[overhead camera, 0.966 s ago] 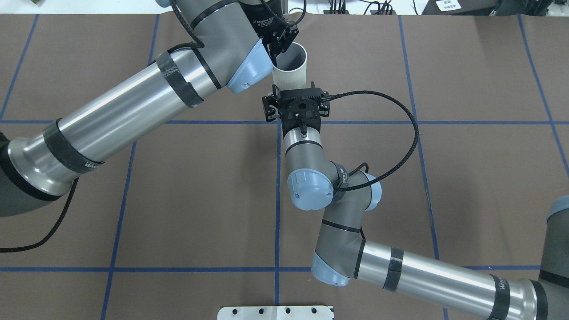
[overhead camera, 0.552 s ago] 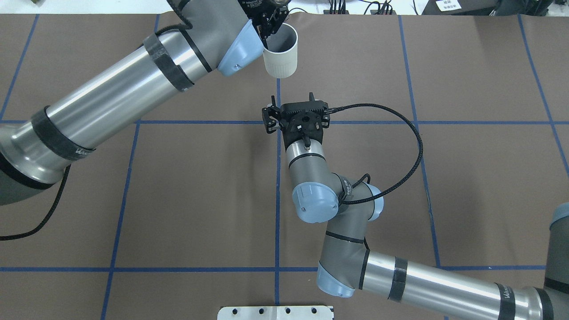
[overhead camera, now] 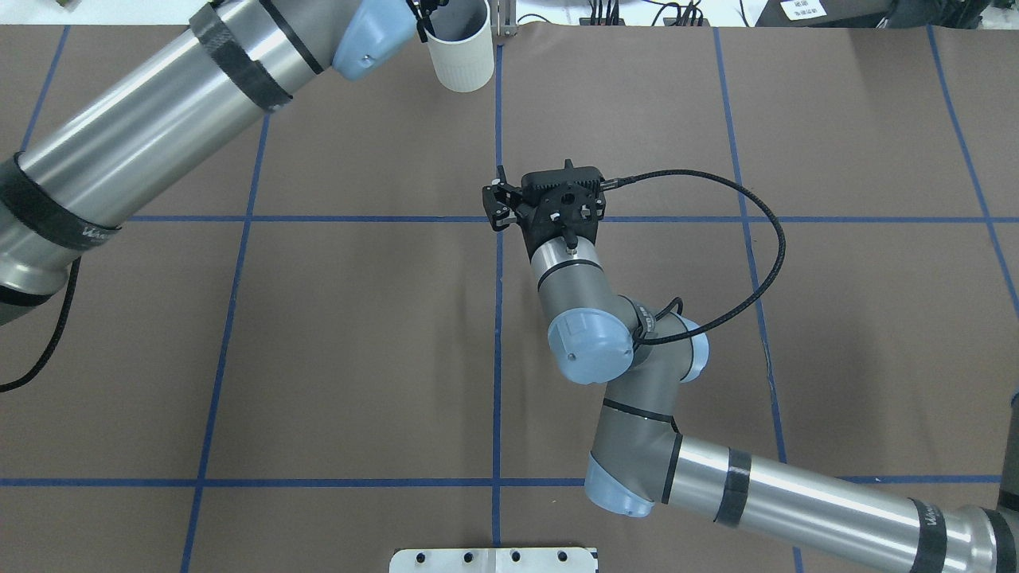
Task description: Left arm hands cup to right arm to dump lemon
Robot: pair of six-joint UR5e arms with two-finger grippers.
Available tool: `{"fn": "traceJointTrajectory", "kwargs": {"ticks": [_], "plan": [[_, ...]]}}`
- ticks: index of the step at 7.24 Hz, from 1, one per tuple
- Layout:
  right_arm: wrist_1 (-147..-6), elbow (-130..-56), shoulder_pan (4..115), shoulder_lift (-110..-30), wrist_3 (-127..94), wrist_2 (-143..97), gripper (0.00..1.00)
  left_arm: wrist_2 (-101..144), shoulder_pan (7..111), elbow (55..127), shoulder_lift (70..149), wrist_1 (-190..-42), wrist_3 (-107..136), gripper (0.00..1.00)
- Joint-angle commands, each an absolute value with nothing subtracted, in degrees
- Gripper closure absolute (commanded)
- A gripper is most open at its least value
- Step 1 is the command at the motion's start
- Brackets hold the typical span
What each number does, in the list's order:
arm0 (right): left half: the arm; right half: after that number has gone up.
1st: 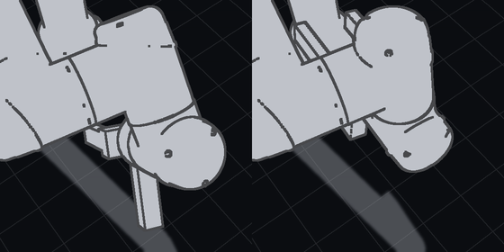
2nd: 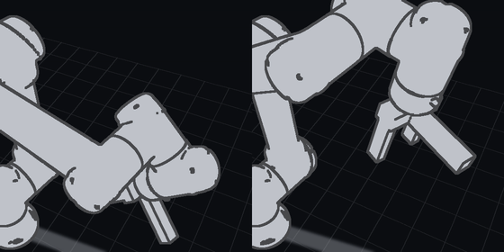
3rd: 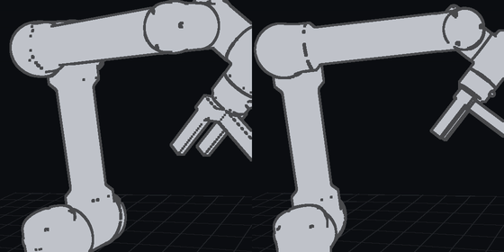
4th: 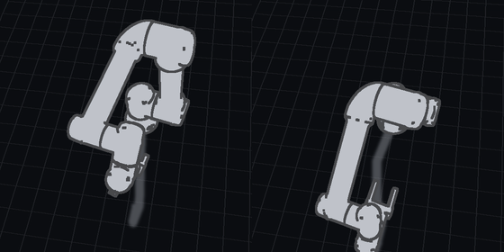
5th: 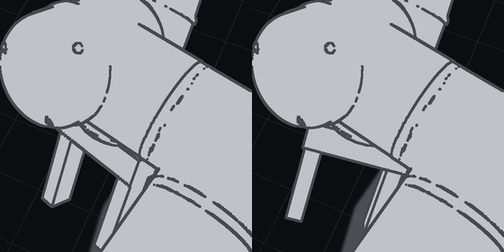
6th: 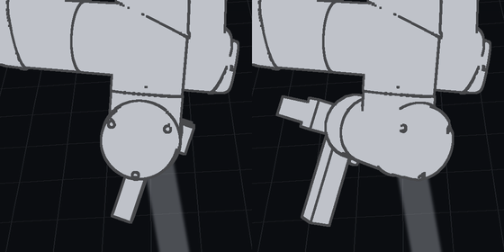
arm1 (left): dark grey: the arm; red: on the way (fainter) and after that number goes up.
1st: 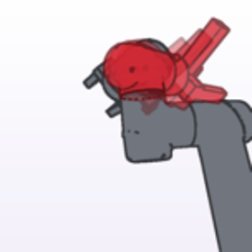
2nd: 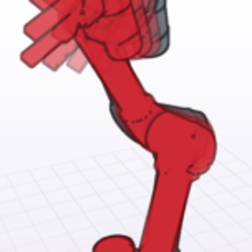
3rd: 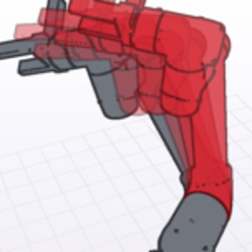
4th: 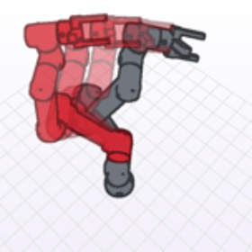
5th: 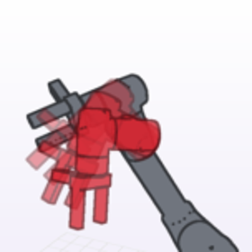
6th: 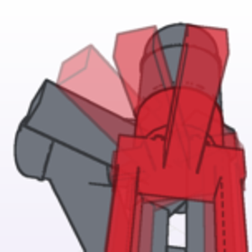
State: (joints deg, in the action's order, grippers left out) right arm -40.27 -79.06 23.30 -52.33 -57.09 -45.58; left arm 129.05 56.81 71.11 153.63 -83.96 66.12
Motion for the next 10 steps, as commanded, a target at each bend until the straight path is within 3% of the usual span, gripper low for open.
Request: {"fn": "traceJointTrajectory", "kwargs": {"ticks": [1, 6, 10], "plan": [[-40.17, -80.76, 28.72, -55.17, -56.0, -58.03, 0.0, 130.69, 59.23, 83.61, 140.25, -83.85, 56.83, 1.0], [-43.95, -85.34, 53.63, -66.42, -48.82, -102.8, 0.0, 130.08, 63.18, 102.37, 107.46, -84.81, 30.2, 1.0], [-47.79, -87.53, 68.01, -77.6, -33.69, -125.5, 0.0, 130.69, 64.34, 101.08, 93.55, -90.26, 17.71, 1.0]]}}
